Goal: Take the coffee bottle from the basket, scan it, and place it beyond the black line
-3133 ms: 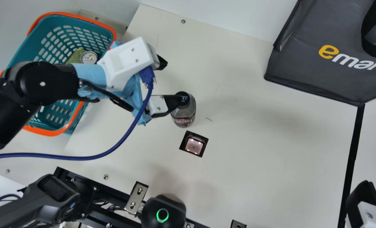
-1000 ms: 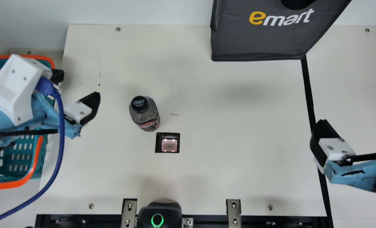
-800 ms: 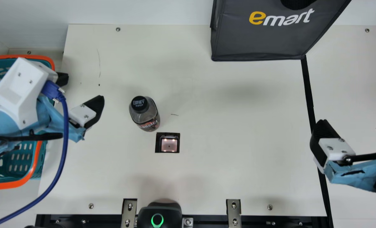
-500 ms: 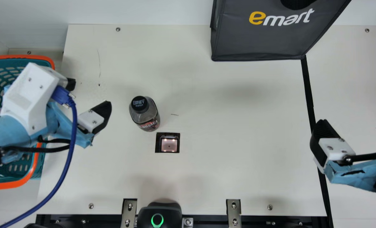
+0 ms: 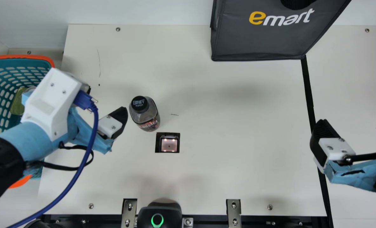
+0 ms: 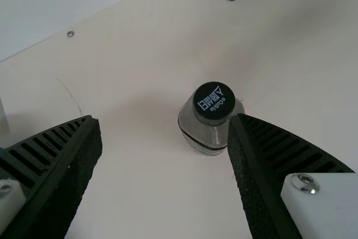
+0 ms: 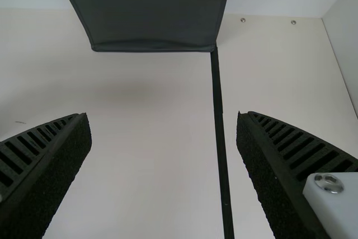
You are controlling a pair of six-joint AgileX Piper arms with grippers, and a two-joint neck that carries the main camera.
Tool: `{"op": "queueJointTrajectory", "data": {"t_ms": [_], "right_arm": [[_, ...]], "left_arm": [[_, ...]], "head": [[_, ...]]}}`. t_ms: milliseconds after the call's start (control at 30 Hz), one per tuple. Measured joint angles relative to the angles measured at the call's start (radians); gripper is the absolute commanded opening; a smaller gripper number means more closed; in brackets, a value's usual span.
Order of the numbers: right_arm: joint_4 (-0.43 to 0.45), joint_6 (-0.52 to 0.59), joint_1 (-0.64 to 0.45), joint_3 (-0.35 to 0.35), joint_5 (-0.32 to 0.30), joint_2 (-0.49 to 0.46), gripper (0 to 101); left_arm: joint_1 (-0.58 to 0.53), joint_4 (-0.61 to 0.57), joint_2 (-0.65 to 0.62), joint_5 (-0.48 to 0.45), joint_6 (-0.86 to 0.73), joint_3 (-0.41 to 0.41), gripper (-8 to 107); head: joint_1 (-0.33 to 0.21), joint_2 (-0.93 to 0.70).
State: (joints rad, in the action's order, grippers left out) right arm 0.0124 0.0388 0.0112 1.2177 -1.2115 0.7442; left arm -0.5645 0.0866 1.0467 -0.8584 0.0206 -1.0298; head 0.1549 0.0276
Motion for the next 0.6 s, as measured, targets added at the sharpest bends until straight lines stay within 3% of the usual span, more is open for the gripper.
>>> {"op": "queueJointTrajectory", "data": {"t_ms": [600], "right_arm": [[0.000,0.000,0.000,0.000,0.000,0.000,91]], "left_arm": [[-0.291,0.349,0.102,-0.118,0.514,-0.061,90]], "head": [[0.000,0.000]]}}
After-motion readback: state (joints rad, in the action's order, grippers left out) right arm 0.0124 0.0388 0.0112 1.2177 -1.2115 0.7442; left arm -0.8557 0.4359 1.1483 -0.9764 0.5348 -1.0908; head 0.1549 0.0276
